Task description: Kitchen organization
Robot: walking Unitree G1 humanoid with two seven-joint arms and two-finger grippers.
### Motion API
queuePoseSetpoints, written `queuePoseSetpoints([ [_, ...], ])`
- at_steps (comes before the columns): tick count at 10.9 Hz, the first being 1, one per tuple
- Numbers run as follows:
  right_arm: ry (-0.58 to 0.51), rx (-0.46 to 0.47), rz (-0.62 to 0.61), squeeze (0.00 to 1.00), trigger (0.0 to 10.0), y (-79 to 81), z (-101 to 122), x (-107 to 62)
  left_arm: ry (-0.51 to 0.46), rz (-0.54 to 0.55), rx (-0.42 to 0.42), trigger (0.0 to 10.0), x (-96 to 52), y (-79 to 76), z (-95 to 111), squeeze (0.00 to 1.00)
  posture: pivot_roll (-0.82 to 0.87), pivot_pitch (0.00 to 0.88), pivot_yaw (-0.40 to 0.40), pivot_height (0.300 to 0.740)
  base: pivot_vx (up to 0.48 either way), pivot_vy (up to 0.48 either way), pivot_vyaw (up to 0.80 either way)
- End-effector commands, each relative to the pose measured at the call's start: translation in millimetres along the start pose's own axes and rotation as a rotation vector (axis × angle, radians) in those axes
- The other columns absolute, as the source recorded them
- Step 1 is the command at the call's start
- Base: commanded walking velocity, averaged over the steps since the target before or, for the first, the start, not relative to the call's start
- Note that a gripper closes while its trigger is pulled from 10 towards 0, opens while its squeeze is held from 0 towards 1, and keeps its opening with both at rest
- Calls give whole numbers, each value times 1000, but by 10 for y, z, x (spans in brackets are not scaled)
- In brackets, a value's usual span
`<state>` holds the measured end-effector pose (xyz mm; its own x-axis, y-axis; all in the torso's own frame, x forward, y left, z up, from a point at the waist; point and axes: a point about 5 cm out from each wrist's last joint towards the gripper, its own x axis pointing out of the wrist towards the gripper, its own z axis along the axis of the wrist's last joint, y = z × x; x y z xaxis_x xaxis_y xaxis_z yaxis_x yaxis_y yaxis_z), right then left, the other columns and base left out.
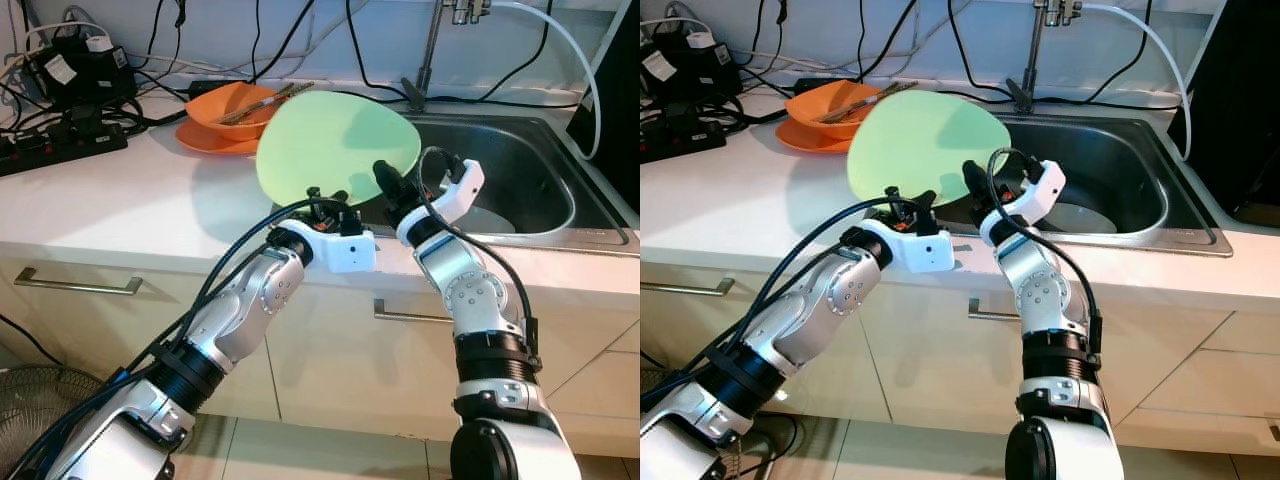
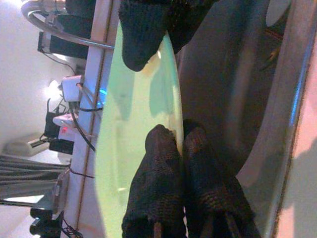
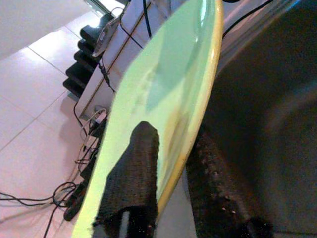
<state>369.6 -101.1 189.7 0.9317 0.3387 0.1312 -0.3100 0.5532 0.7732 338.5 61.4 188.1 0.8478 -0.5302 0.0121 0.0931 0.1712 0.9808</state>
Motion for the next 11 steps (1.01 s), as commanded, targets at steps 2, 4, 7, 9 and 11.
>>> queuePoseSetpoints([
  [2, -5, 1, 21, 0, 0, 60, 17, 34, -57, 67, 10, 10000, 16, 165, 99, 0, 160, 3, 41, 740, 0, 0, 0],
  [4, -11, 19, 19, 0, 0, 63, 16, 37, -57, 71, -7, 10000, 15, 170, 95, 1000, 160, 4, 42, 740, 0, 0, 0],
  [7, -62, 57, -43, 0, 0, 18, 92, 63, -59, 68, -15, 10000, 15, 167, 97, 1000, 160, 7, 42, 740, 0, 0, 0],
  [9, -125, 106, -132, 0, 0, -73, 188, 89, -68, 72, -19, 10000, 13, 166, 110, 1000, 161, 6, 41, 740, 0, 0, 0],
  [11, -176, 137, -205, 0, 0, -156, 260, 94, -71, 66, -57, 10000, 10, 139, 117, 0, 163, 1, 38, 740, 0, 0, 0],
])
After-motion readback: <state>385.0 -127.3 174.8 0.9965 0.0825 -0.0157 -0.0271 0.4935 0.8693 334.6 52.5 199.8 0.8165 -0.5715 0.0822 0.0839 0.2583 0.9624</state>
